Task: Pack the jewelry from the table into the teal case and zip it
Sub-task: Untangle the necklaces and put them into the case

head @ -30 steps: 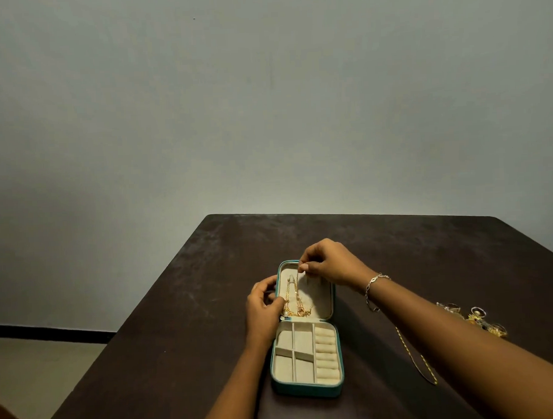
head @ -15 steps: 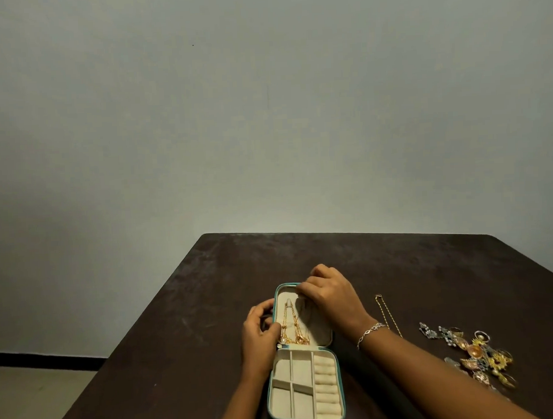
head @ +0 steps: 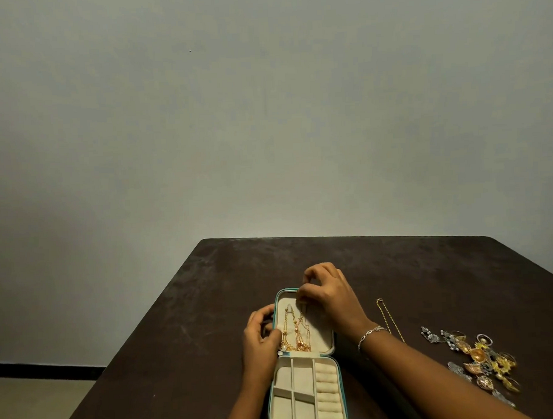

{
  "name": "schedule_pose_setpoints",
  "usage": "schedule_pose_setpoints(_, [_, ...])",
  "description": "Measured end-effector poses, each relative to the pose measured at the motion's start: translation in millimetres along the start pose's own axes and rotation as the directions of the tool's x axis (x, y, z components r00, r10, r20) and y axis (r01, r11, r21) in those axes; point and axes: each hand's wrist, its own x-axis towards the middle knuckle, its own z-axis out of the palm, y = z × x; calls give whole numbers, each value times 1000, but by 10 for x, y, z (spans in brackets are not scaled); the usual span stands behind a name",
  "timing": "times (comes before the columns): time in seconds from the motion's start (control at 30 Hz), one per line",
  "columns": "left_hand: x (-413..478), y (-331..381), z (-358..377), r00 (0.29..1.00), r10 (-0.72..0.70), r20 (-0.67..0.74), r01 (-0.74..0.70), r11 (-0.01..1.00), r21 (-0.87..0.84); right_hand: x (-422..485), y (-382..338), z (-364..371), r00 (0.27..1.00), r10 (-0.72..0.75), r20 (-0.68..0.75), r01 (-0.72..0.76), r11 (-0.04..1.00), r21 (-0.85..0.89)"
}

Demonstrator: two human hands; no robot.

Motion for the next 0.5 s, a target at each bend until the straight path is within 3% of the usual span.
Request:
schedule_pose_setpoints(0.27, [3,-1,9,1000,-2,-2,2,1000,-9,20,41,-23,992,53,111,-68,987,143])
schedule_pose_setpoints(0.5, [12,-42,-5,1000,6,-3,-6,1000,1,41,45,-72,991,-10,136,-11,989,150])
